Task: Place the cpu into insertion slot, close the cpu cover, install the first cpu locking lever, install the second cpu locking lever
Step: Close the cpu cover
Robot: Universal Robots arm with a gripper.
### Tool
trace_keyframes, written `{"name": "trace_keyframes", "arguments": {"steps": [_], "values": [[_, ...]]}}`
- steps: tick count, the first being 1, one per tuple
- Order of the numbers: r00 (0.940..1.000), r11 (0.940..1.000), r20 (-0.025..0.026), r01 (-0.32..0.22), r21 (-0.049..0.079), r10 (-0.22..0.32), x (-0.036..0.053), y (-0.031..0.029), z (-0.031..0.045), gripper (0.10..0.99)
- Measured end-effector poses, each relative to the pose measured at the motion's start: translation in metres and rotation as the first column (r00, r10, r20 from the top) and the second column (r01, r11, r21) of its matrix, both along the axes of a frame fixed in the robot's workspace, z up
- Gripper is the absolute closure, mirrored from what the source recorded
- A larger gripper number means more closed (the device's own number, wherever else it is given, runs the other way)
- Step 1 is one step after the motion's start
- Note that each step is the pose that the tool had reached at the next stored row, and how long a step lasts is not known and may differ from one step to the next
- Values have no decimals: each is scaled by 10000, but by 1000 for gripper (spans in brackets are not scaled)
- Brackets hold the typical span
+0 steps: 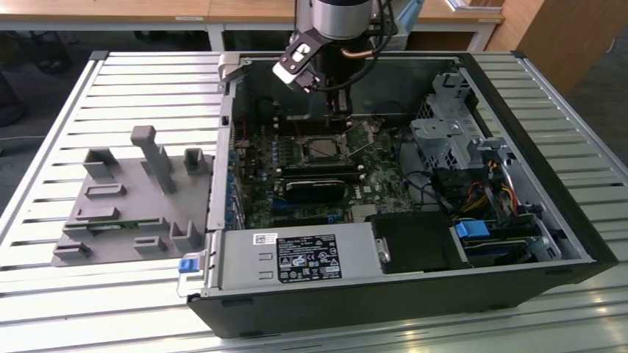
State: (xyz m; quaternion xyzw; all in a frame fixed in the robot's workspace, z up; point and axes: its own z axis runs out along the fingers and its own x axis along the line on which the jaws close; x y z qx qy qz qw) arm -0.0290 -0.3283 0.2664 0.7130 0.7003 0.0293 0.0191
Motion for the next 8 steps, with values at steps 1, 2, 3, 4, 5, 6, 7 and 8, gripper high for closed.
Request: {"name": "trace_keyframes", "arguments": {"steps": [1,2,3,4,5,6,7,8], "values": [[10000,10000,0,0,0,0,2,0,0,980],[10000,10000,0,-1,0,1,4,0,0,980],[10000,10000,0,-1,1,1,6,0,0,980],[10000,10000,0,-1,0,1,8,0,0,980],[10000,10000,0,-1,0,1,10,0,0,980],[10000,10000,0,-1,0,1,13,0,0,980],[10000,10000,0,-1,0,1,15,0,0,980],[10000,10000,0,0,0,0,18,0,0,980]]}}
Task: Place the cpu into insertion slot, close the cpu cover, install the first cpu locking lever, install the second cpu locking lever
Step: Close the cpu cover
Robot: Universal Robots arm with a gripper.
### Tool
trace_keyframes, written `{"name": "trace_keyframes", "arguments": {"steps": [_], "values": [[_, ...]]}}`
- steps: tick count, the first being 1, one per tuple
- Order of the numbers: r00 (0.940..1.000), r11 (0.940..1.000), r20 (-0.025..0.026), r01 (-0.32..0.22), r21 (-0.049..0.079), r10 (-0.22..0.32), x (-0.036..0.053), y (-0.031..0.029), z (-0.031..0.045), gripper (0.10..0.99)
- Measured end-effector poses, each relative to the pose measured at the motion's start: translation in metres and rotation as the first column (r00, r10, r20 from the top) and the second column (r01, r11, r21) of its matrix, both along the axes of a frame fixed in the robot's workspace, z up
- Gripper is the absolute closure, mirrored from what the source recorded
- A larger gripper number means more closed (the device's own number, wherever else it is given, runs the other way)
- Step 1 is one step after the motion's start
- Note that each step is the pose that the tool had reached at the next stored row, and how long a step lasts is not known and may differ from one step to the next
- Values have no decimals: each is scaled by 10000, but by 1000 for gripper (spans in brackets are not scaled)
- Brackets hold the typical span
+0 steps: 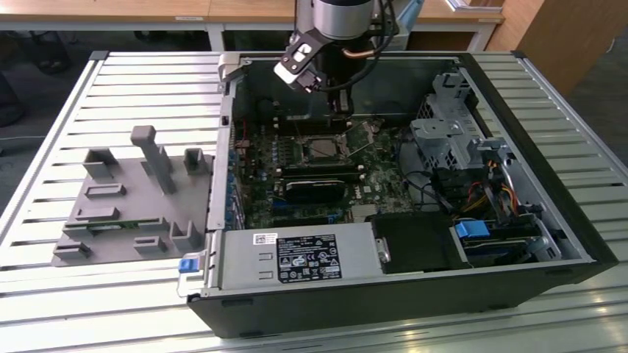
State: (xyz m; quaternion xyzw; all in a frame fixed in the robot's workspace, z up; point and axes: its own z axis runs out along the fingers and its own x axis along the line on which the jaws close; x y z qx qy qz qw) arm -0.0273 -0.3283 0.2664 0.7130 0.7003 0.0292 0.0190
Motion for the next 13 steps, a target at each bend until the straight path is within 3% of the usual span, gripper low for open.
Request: {"name": "trace_keyframes", "arguments": {"steps": [13], "values": [[10000,10000,0,0,0,0,44,0,0,980]]}}
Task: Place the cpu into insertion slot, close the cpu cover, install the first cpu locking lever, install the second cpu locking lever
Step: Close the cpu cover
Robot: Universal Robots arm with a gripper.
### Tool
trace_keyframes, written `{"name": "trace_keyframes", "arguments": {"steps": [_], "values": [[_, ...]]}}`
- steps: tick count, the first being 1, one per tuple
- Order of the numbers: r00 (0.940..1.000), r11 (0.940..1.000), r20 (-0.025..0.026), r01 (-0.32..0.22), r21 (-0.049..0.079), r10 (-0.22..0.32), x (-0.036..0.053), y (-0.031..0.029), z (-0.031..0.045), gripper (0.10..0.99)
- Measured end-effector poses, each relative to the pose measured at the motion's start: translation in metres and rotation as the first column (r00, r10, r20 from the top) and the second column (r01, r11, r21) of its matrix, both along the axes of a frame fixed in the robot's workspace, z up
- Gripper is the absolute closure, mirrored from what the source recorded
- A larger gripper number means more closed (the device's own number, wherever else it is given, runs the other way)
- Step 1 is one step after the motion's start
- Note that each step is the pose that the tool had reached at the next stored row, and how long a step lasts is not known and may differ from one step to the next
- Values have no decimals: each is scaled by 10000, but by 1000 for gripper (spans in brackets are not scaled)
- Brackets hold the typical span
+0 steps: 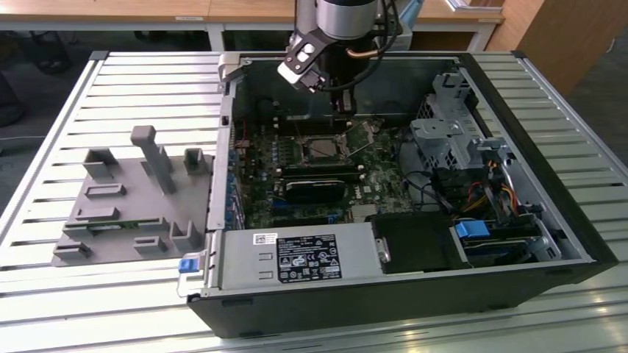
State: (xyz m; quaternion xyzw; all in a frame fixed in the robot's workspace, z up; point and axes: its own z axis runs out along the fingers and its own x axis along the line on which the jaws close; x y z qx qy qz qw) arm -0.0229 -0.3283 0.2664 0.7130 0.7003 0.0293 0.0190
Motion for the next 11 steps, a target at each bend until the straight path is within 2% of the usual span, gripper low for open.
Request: {"name": "trace_keyframes", "arguments": {"steps": [11], "values": [[10000,10000,0,-1,0,1,32,-1,0,980]]}}
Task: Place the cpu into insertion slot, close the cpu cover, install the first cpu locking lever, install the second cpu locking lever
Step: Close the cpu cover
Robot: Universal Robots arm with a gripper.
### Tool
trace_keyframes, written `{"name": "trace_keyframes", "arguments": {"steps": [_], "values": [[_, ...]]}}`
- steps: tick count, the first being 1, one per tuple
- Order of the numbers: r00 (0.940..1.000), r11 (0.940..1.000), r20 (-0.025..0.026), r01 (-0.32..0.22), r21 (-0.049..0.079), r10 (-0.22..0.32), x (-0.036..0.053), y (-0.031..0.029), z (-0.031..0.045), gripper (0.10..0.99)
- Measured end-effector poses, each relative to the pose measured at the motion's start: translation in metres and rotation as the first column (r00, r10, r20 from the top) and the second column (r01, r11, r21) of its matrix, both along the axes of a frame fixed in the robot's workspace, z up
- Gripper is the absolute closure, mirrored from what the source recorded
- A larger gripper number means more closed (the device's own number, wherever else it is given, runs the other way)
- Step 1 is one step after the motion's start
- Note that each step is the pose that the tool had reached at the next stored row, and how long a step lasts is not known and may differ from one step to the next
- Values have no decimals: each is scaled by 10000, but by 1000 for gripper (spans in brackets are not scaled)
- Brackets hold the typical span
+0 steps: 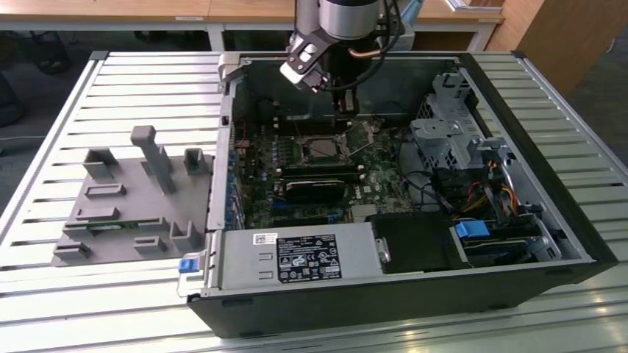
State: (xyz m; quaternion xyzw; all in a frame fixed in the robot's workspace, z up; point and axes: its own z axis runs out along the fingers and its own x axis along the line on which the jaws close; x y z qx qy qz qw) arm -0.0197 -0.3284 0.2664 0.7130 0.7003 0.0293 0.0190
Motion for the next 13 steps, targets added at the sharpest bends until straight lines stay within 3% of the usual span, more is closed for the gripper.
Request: {"name": "trace_keyframes", "arguments": {"steps": [13], "values": [[10000,10000,0,0,0,0,34,0,0,980]]}}
